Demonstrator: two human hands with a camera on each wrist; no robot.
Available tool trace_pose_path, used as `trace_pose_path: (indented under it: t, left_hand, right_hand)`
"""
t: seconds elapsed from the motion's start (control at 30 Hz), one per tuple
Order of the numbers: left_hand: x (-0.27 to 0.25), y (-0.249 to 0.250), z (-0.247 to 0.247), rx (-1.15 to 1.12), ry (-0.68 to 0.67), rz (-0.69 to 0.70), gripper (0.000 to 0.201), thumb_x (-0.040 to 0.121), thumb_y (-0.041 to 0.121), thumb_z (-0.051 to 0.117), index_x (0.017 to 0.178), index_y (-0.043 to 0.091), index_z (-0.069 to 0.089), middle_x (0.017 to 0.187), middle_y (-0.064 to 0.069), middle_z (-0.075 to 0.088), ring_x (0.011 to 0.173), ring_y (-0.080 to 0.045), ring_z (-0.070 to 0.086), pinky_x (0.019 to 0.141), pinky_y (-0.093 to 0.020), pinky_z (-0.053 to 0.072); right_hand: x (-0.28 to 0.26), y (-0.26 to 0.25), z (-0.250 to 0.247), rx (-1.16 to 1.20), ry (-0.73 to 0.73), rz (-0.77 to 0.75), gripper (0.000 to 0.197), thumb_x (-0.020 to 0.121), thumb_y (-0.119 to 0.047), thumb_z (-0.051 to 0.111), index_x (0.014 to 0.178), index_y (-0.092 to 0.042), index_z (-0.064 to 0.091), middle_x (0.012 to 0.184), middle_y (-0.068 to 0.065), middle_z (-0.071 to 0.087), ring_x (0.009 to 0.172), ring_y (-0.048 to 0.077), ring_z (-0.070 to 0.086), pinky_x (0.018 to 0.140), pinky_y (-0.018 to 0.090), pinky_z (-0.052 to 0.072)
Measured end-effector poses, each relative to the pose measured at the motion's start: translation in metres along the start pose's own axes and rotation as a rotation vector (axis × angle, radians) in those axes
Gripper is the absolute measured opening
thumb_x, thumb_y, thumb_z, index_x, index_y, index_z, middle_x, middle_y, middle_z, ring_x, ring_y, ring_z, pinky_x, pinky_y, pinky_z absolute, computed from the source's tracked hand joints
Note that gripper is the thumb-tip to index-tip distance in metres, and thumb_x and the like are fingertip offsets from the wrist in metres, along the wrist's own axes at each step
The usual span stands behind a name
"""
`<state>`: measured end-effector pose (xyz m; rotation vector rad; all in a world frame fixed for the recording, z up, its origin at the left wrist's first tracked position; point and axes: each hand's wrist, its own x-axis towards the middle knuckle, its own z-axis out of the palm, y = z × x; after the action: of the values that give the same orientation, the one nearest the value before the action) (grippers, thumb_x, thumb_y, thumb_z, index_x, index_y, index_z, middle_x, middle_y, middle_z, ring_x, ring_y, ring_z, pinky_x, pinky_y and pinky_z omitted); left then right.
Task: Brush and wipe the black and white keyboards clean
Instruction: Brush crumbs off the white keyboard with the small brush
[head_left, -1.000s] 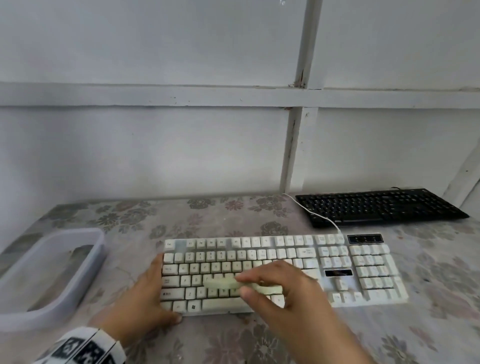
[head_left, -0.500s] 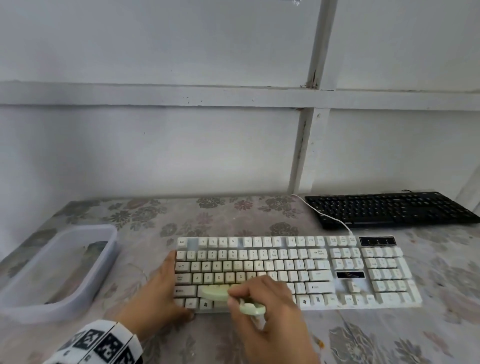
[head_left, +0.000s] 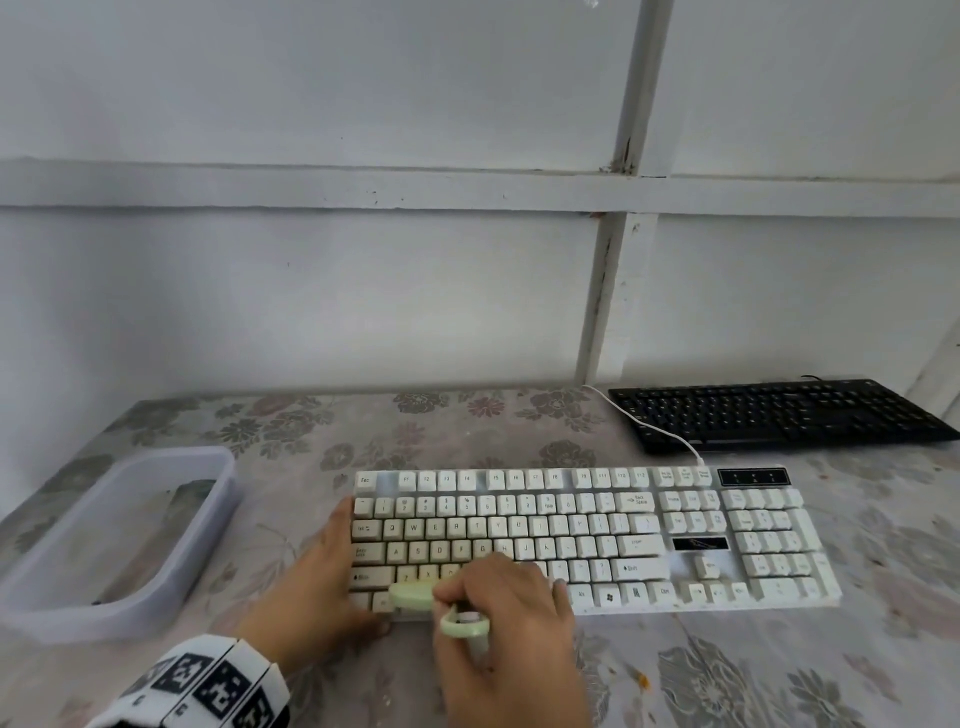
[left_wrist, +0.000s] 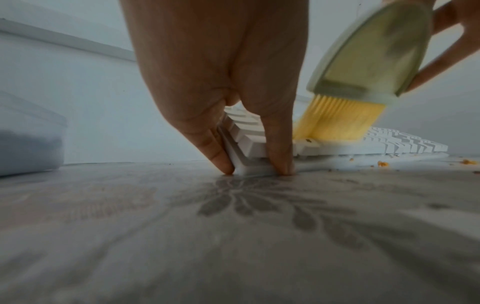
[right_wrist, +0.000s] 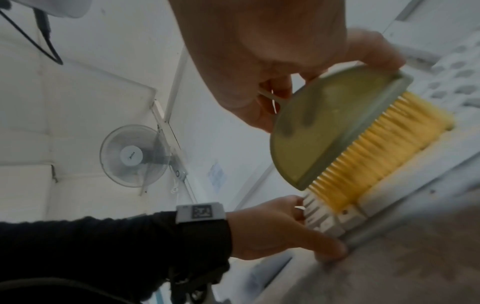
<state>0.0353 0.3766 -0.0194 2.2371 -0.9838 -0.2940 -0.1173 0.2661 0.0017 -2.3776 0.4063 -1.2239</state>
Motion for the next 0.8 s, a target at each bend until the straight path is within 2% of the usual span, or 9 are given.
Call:
trace_pose_path:
  t: [0.1, 0.17, 0.27, 0.37, 0.43, 0.53, 0.6, 0.67, 0.8]
  left_hand:
    - [-0.003, 0.012, -0.003, -0.032, 0.042, 0.032, 0.068, 0.073, 0.045, 0.066, 0.125, 0.036, 0.024, 0.116, 0.031, 0.036, 0.104, 0.017, 0.044, 0.084, -0.005, 0.037]
    - [-0.003, 0.016, -0.004, -0.068, 0.047, 0.034, 0.047, 0.081, 0.051, 0.050, 0.121, 0.037, 0.030, 0.115, 0.029, 0.041, 0.105, 0.023, 0.041, 0.085, -0.005, 0.040]
    - [0.000, 0.007, -0.003, -0.065, 0.019, 0.045, 0.080, 0.062, 0.060, 0.066, 0.127, 0.036, 0.027, 0.120, 0.029, 0.039, 0.109, 0.018, 0.042, 0.084, -0.003, 0.036]
    - [0.002, -0.003, 0.001, -0.025, -0.009, 0.009, 0.102, 0.055, 0.038, 0.084, 0.133, 0.035, 0.019, 0.122, 0.029, 0.035, 0.115, 0.006, 0.043, 0.092, -0.011, 0.036]
    - [0.002, -0.003, 0.001, -0.016, 0.003, 0.014, 0.104, 0.052, 0.039, 0.084, 0.132, 0.036, 0.017, 0.123, 0.024, 0.038, 0.116, 0.001, 0.044, 0.093, -0.013, 0.037]
    - [0.001, 0.003, -0.001, -0.064, -0.004, 0.006, 0.106, 0.043, 0.074, 0.069, 0.129, 0.037, 0.020, 0.122, 0.025, 0.036, 0.113, 0.005, 0.043, 0.090, -0.013, 0.036]
    - [0.001, 0.003, -0.001, -0.067, -0.007, 0.020, 0.098, 0.045, 0.064, 0.074, 0.124, 0.046, 0.019, 0.123, 0.030, 0.033, 0.115, 0.007, 0.042, 0.091, -0.014, 0.035]
    - [0.002, -0.001, 0.000, -0.064, -0.018, 0.029, 0.095, 0.042, 0.048, 0.077, 0.118, 0.052, 0.019, 0.123, 0.030, 0.035, 0.115, 0.005, 0.043, 0.091, -0.013, 0.037]
    - [0.004, -0.004, -0.001, -0.060, -0.028, 0.022, 0.096, 0.036, 0.046, 0.070, 0.116, 0.054, 0.018, 0.122, 0.031, 0.036, 0.115, 0.004, 0.043, 0.093, -0.014, 0.036]
  right_hand:
    - [0.003, -0.015, 0.006, 0.023, 0.028, -0.023, 0.016, 0.061, -0.039, 0.050, 0.076, -0.035, 0.044, 0.076, -0.019, 0.050, 0.074, -0.004, 0.046, 0.063, 0.052, 0.057]
    - [0.002, -0.018, 0.010, -0.018, -0.012, -0.026, 0.018, 0.061, -0.042, 0.048, 0.077, -0.035, 0.044, 0.072, -0.021, 0.047, 0.076, -0.005, 0.046, 0.062, 0.047, 0.058]
    - [0.003, -0.009, 0.009, -0.072, -0.060, -0.021, 0.020, 0.059, -0.043, 0.045, 0.077, -0.035, 0.043, 0.069, -0.028, 0.033, 0.077, -0.006, 0.045, 0.063, 0.042, 0.058]
    - [0.008, 0.002, 0.002, -0.045, -0.035, 0.012, 0.018, 0.061, -0.039, 0.044, 0.079, -0.035, 0.043, 0.066, -0.030, 0.038, 0.069, -0.005, 0.048, 0.064, 0.051, 0.056]
    - [0.012, 0.001, -0.001, 0.035, -0.050, -0.005, 0.016, 0.064, -0.037, 0.047, 0.080, -0.035, 0.046, 0.071, -0.024, 0.049, 0.069, -0.002, 0.052, 0.064, 0.055, 0.055]
    - [0.011, -0.004, 0.000, 0.056, -0.117, -0.070, 0.018, 0.065, -0.039, 0.049, 0.081, -0.034, 0.045, 0.072, -0.021, 0.044, 0.074, -0.004, 0.049, 0.066, 0.051, 0.057]
    - [0.006, 0.005, 0.000, -0.047, -0.115, -0.072, 0.020, 0.061, -0.041, 0.046, 0.080, -0.035, 0.043, 0.070, -0.025, 0.034, 0.077, -0.005, 0.046, 0.064, 0.043, 0.058]
    - [0.003, 0.014, -0.005, -0.037, -0.067, -0.016, 0.019, 0.060, -0.037, 0.046, 0.078, -0.035, 0.044, 0.070, -0.024, 0.041, 0.076, -0.005, 0.046, 0.063, 0.050, 0.057]
    - [0.005, 0.020, -0.018, -0.020, -0.009, 0.000, 0.017, 0.060, -0.034, 0.046, 0.077, -0.035, 0.044, 0.068, -0.028, 0.037, 0.073, -0.003, 0.045, 0.062, 0.056, 0.054]
